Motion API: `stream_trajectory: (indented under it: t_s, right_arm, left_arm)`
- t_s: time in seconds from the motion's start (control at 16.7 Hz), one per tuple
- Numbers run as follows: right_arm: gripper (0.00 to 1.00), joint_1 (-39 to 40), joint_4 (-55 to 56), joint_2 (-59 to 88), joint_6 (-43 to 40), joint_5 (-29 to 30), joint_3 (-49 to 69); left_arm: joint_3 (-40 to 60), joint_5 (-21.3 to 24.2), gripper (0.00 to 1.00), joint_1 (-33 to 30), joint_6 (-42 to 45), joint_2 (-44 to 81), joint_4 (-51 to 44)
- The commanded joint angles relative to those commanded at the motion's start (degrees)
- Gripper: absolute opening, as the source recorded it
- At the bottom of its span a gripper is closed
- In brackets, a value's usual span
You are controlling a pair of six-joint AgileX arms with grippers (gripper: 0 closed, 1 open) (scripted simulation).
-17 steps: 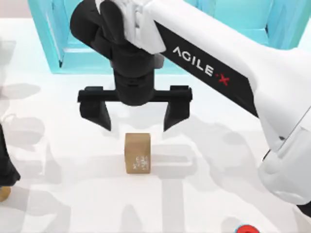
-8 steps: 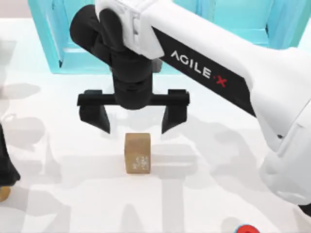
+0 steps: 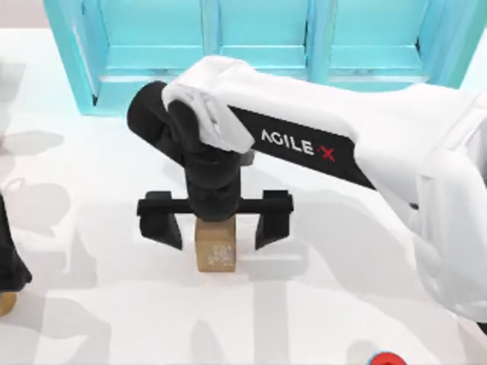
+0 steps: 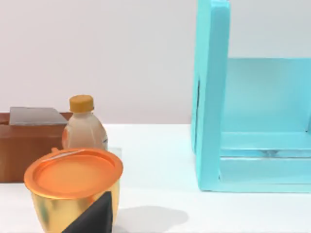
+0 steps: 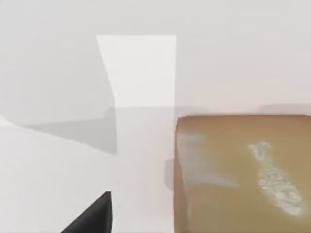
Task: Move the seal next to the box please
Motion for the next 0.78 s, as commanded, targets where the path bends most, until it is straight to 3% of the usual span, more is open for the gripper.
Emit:
stream_trajectory:
  t_s: [0.36,0.78]
  right_arm:
    - [1.00,0.02,1.86,-0.33,0.02,-0.01,-1.90]
    - [0.47,0.02,1.86,-0.33,0.02,-0.01,-1.90]
  left_arm:
    - [0.00,0.00,1.00,0.00,0.00,0.00,0.00]
    - [0.00,0.00,1.00,0.00,0.00,0.00,0.00]
